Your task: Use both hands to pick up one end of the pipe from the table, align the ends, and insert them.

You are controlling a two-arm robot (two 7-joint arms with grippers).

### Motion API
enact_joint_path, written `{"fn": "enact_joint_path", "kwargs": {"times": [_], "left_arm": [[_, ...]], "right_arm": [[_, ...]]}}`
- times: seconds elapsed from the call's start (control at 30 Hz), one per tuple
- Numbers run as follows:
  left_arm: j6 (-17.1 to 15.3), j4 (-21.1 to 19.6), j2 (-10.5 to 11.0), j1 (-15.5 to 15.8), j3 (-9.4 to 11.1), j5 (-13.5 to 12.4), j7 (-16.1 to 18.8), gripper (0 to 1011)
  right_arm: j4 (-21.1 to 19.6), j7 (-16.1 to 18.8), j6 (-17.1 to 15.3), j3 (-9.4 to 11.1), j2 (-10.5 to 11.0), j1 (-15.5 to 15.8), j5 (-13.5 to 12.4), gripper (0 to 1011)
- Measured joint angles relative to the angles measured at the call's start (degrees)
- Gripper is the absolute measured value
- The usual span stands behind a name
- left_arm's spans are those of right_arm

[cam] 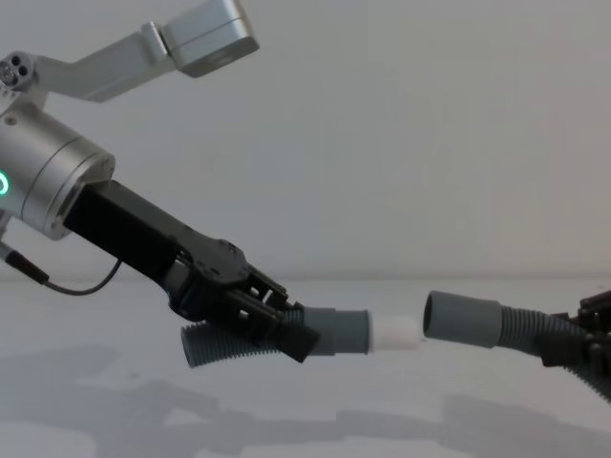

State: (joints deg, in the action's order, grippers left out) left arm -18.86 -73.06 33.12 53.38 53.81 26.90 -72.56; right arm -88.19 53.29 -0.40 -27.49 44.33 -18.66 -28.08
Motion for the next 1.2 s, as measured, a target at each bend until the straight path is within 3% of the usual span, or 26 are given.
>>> {"fn": "enact_joint_path", "kwargs": {"times": [1.2], "left_arm": [[-0.3, 2.6, -1.2, 2.6, 1.6, 0.8, 0.4, 342]], "right_arm": [[0.6, -1.0, 0.9, -1.8, 0.7, -1.1, -0.2, 125]]}}
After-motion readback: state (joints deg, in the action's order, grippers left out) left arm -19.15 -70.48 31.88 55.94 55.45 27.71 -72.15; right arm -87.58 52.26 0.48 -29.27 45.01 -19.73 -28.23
